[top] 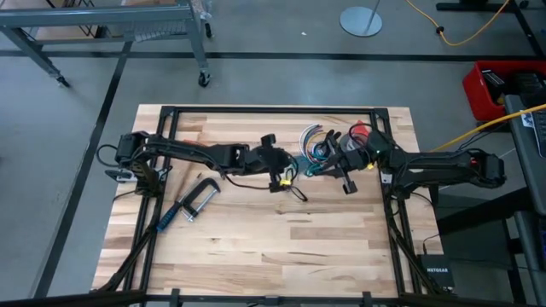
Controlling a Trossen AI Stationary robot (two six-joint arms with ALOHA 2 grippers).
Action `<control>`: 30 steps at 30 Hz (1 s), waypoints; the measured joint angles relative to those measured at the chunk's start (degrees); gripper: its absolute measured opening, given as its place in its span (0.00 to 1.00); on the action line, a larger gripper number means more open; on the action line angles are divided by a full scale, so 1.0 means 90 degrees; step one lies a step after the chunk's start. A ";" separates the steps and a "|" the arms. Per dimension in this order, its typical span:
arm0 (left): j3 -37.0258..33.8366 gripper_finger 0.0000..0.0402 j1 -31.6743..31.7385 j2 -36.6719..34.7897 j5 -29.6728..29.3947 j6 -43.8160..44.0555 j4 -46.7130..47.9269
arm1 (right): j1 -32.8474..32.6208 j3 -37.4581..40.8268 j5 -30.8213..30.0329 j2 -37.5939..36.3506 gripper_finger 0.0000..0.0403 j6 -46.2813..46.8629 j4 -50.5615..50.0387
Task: Coil cords
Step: Uncoil the green wire from the black spool
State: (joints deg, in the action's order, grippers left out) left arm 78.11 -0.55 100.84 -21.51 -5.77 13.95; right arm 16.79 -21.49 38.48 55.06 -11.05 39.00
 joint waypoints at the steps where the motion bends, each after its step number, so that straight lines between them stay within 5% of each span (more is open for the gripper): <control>1: 0.0000 0.00 -0.0043 0.0000 -0.0025 0.0112 0.0207 | 0.0074 -0.0001 -0.0092 -0.0032 0.01 -0.0044 -0.0164; 8: 0.0000 0.00 -0.0452 0.0000 -0.0052 0.0432 0.0921 | 0.0744 -0.0004 -0.0614 -0.0194 0.01 -0.0494 -0.2055; 17: 0.0000 0.00 -0.0770 -0.0257 -0.0120 0.0070 0.0551 | 0.1055 -0.0001 -0.0593 -0.0191 0.01 -0.0971 -0.4061; 30: 0.0007 0.00 -0.0109 -0.0449 -0.0151 -0.2026 -0.1838 | 0.1047 0.0001 0.1157 -0.0145 0.01 -0.0972 -0.3855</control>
State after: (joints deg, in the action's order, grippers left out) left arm 78.17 -1.53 96.79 -22.87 -24.01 -2.60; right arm 26.22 -21.47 48.89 53.76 -19.79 4.30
